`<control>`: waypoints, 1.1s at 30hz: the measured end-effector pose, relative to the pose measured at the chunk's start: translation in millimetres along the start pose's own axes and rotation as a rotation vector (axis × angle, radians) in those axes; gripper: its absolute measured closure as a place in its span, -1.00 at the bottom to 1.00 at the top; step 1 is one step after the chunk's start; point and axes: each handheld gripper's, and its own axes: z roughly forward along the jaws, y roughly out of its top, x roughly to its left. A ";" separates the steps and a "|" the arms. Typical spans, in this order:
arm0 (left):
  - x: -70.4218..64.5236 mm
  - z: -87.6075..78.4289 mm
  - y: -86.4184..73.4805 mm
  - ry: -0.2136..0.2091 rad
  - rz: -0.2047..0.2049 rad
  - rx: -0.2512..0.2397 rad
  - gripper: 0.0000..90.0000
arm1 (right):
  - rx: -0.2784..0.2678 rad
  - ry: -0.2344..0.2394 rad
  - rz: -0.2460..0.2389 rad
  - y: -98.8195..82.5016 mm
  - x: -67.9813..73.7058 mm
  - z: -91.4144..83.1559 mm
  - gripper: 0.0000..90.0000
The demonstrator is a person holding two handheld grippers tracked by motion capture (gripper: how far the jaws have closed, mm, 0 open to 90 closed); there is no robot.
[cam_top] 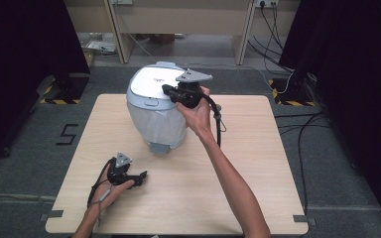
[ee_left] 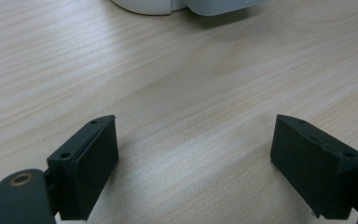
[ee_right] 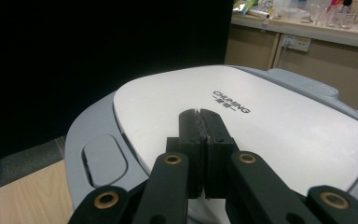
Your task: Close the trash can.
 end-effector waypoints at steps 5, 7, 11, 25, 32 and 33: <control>-0.2 -0.1 -0.1 0.001 -0.002 0.000 -0.69 | 0.014 -0.042 -0.066 0.5 16.4 3.4 0.98; -0.3 0.0 -0.1 0.001 -0.002 -0.001 -0.69 | 0.020 -0.068 -0.099 1.1 21.4 4.3 0.99; -0.4 -0.3 -0.2 0.001 -0.001 0.001 -0.69 | 0.016 -0.001 -0.053 -1.5 24.4 8.7 0.99; -0.6 -0.5 -0.5 0.001 -0.004 0.000 -0.69 | 0.004 -0.067 0.033 -4.9 2.7 -10.0 0.11; -0.6 -0.5 -0.5 0.001 -0.003 -0.001 -0.69 | -0.037 -0.134 0.074 -9.1 -12.7 -36.4 -0.26; -0.7 -0.5 -0.5 0.001 -0.004 -0.001 -0.69 | -0.037 -0.134 0.074 -9.1 -12.7 -36.4 -0.26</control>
